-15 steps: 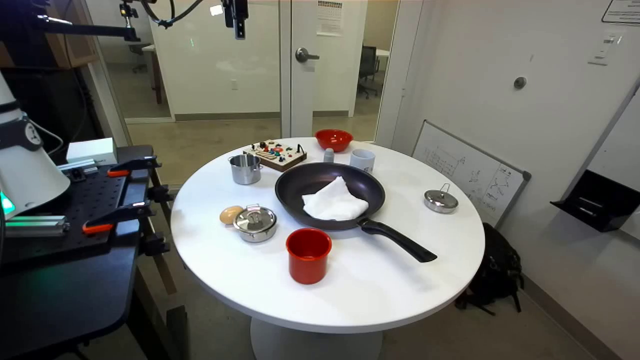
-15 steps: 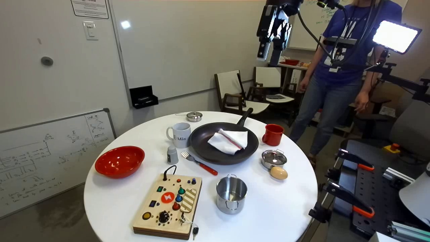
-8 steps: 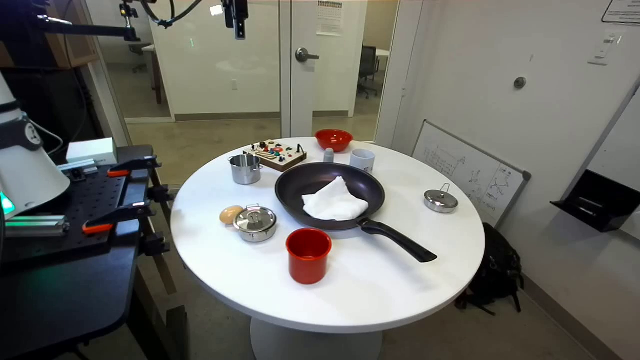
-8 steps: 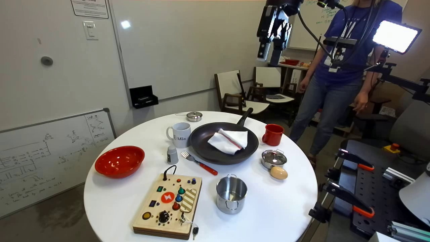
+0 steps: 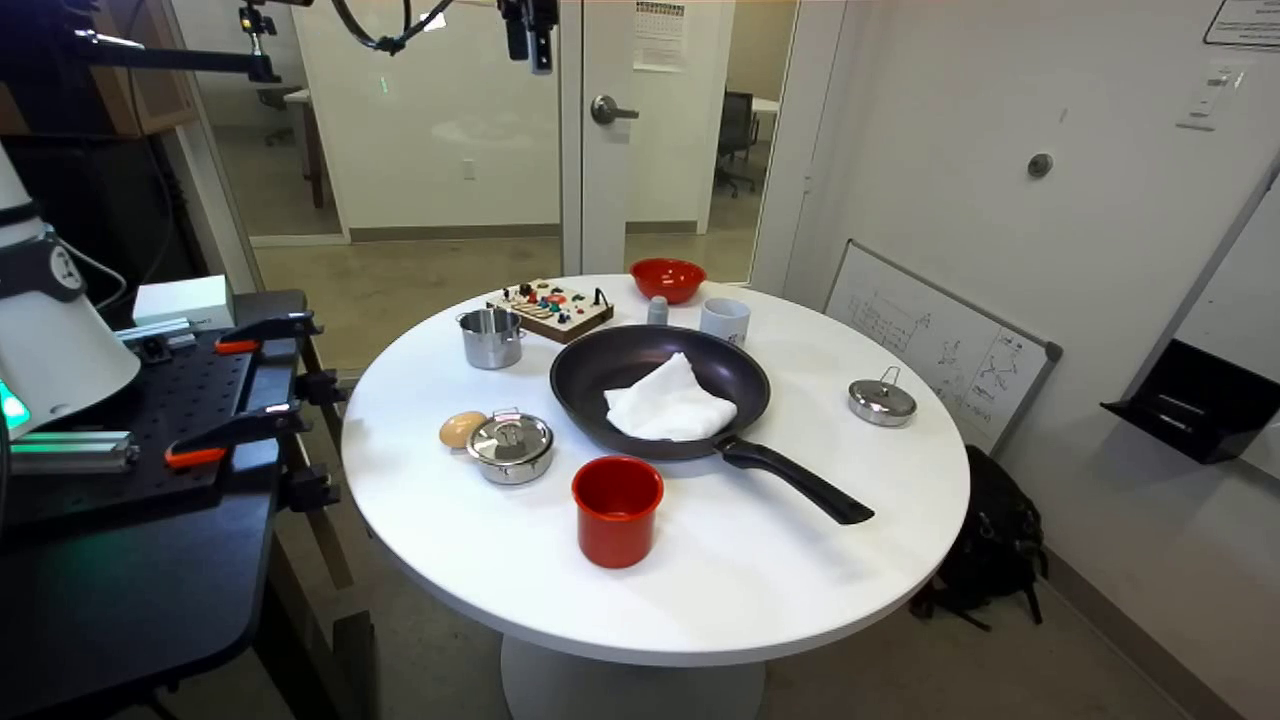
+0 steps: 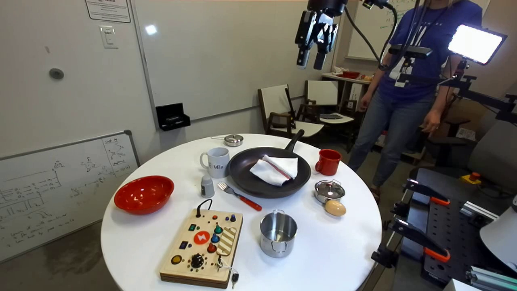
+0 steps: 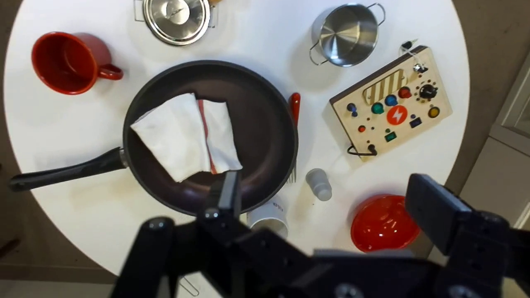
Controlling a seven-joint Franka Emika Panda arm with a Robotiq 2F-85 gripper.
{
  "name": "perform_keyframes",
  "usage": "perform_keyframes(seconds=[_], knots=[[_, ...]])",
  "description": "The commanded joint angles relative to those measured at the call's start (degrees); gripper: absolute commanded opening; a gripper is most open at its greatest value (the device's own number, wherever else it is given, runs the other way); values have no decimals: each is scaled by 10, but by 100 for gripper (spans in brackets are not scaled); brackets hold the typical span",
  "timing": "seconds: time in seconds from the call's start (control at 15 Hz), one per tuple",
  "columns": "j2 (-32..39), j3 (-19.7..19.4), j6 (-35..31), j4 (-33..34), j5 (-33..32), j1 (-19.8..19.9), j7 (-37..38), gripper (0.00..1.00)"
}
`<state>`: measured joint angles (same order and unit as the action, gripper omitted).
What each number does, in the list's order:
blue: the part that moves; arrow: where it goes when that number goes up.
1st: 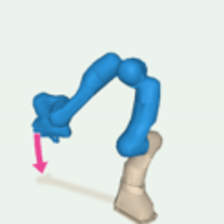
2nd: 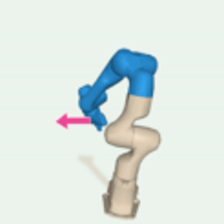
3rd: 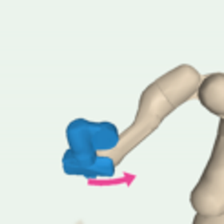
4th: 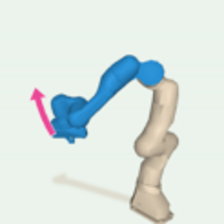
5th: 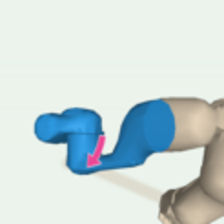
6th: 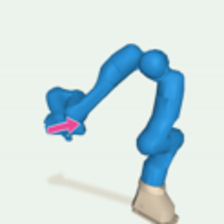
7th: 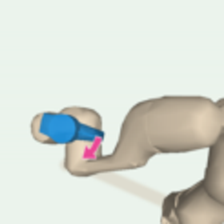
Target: Use the white towel to wipe the pan
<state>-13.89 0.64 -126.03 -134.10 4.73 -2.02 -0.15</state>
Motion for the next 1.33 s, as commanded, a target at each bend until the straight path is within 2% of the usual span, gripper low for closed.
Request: perform_keyframes(seconds=[0.0, 0.13, 0.6, 0.87, 1.27], knots=[[84, 4, -7, 58, -18, 6, 9, 100], [119, 4, -12, 68, -10, 3, 4, 100], [220, -6, -131, 52, -5, 13, 26, 100], [262, -9, -167, 49, 10, 25, 22, 100], [351, -11, -236, 88, 2, 34, 18, 100]])
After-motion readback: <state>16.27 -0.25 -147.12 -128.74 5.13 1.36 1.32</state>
